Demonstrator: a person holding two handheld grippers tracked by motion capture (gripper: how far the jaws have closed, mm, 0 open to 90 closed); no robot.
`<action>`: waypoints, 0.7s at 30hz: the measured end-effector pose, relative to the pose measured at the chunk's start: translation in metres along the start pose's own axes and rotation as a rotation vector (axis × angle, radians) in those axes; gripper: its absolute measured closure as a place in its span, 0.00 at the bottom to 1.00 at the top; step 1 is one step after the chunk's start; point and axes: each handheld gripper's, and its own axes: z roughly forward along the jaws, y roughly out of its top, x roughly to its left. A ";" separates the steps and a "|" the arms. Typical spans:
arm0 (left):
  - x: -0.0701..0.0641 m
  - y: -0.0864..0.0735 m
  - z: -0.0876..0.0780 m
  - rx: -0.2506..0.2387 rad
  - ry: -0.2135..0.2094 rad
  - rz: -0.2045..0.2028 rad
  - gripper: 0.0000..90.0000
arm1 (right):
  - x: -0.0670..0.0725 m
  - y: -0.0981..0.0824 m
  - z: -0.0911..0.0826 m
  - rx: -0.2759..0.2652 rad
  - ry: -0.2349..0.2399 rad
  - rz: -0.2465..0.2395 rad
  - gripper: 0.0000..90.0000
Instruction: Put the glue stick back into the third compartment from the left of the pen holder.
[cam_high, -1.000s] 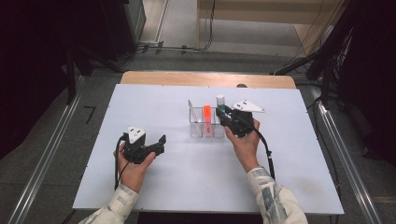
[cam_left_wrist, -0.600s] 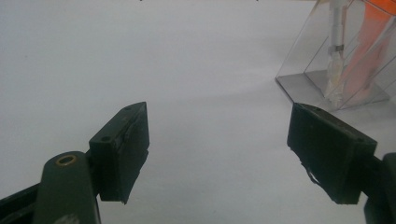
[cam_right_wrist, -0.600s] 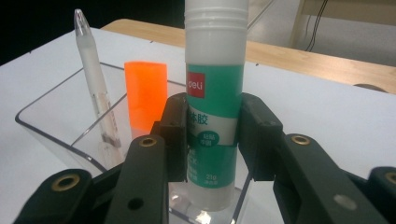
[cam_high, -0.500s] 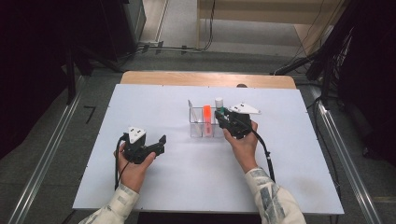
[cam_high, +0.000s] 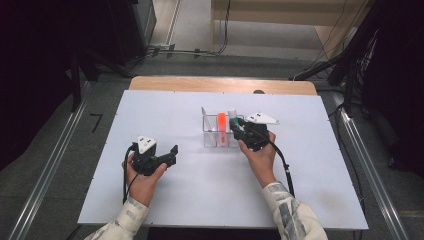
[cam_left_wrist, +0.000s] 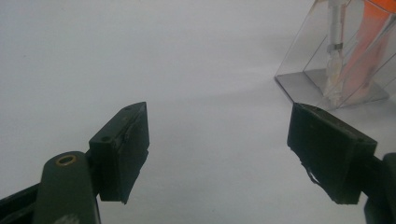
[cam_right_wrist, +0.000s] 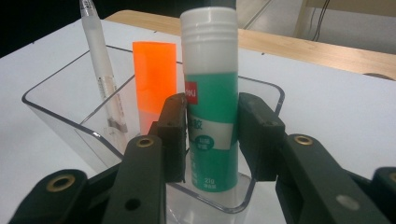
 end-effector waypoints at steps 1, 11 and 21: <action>0.000 0.000 0.000 0.000 0.000 0.000 0.24 | 0.000 0.000 0.000 -0.001 0.001 0.001 0.68; -0.001 0.000 0.000 -0.002 -0.001 0.000 0.24 | -0.001 0.003 -0.008 -0.024 0.008 0.005 0.66; 0.001 0.000 0.000 -0.002 -0.001 -0.001 0.24 | 0.001 0.003 -0.015 -0.027 0.020 0.002 0.59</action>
